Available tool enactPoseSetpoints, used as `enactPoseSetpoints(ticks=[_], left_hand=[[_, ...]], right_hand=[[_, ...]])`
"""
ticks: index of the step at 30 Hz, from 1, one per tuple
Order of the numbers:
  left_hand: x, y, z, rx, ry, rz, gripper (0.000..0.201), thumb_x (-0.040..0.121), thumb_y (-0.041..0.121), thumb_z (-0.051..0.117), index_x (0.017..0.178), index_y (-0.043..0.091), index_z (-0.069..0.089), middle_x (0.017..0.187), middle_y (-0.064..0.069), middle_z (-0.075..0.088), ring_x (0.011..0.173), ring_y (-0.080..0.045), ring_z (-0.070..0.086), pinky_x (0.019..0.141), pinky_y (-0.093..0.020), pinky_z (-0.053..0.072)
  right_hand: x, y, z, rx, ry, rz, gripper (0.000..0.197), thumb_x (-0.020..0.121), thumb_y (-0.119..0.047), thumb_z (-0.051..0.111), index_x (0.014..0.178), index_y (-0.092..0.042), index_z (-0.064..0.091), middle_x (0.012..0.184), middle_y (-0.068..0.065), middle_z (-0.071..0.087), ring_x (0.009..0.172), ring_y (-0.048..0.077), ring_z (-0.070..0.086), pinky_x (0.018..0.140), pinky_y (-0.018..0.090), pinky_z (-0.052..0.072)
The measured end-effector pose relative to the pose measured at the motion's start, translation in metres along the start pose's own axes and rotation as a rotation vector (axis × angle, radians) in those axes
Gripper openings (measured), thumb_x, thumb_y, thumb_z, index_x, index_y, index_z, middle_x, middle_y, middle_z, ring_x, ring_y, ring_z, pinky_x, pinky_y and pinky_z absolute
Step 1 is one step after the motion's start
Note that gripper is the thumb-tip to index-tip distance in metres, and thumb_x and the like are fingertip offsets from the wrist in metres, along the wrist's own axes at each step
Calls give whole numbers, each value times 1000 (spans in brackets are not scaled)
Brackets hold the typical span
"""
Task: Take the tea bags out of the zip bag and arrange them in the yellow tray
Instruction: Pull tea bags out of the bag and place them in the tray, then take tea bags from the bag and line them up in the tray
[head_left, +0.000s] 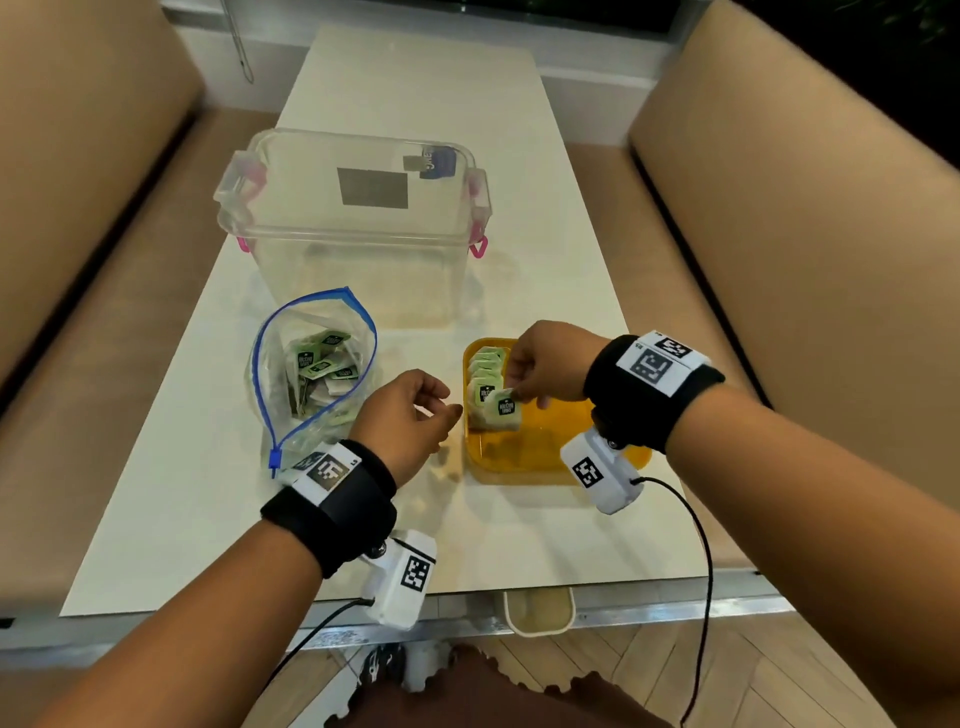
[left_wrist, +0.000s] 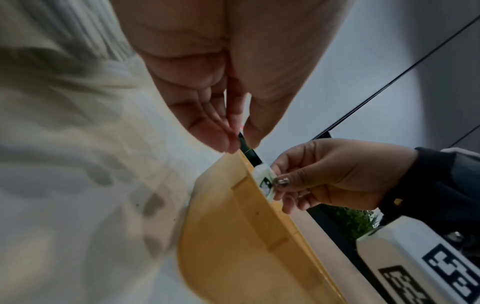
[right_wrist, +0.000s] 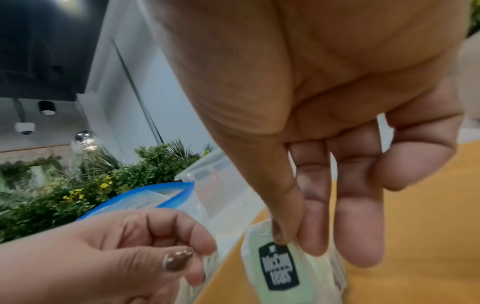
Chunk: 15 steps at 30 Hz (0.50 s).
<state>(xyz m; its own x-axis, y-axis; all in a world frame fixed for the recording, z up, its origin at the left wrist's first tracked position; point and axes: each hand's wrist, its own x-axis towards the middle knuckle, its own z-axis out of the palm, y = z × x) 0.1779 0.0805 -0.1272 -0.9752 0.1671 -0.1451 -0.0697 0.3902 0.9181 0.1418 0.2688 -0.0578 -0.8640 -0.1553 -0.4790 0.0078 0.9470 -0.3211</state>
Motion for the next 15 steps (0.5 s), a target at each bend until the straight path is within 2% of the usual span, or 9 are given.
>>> enactPoseSetpoints(ticks=[3,6,9,11,13,15], left_hand=[[-1,1,4,-52,-38,-71,21,84,14,70,100,7,59,81,-9,61,62,-22,66,61,-34,58],[-3,0,6,-77,-64,-114,19,83,9,70,98,6,59,77,-11,60,68,-31,70,66,-41,60],[-4,-1,6,-87,-62,-125,17,84,8,69,98,5,60,72,-10,59,69,-32,70,67,-42,60],[-5,0,7,-94,-62,-128,17,84,7,69,98,4,60,73,-10,58,70,-32,70,66,-42,60],[-6,0,6,-102,-64,-129,16,84,7,68,98,4,60,73,-11,57,70,-34,70,66,-43,60],[-7,1,6,-94,-69,-125,16,85,7,68,98,5,60,74,-10,57,70,-33,70,66,-42,60]], right_hand=[[12,-5,6,3,-51,25,8,87,-12,65,91,-7,70,82,4,72,62,12,67,70,25,53],[22,-10,12,-37,-63,49,4,87,-10,66,87,-8,69,87,8,74,76,18,72,79,30,56],[29,-14,17,-137,-90,67,9,87,-13,65,79,-13,64,88,6,74,78,17,71,81,30,55],[30,-15,19,-181,-103,78,8,89,-16,63,85,-11,68,88,4,73,78,15,67,82,28,53],[32,-16,20,-186,-110,88,10,88,-14,65,91,-8,72,95,5,74,88,18,70,87,30,54],[33,-17,20,-191,-101,91,8,85,-12,67,90,-9,72,99,7,74,96,21,70,88,32,54]])
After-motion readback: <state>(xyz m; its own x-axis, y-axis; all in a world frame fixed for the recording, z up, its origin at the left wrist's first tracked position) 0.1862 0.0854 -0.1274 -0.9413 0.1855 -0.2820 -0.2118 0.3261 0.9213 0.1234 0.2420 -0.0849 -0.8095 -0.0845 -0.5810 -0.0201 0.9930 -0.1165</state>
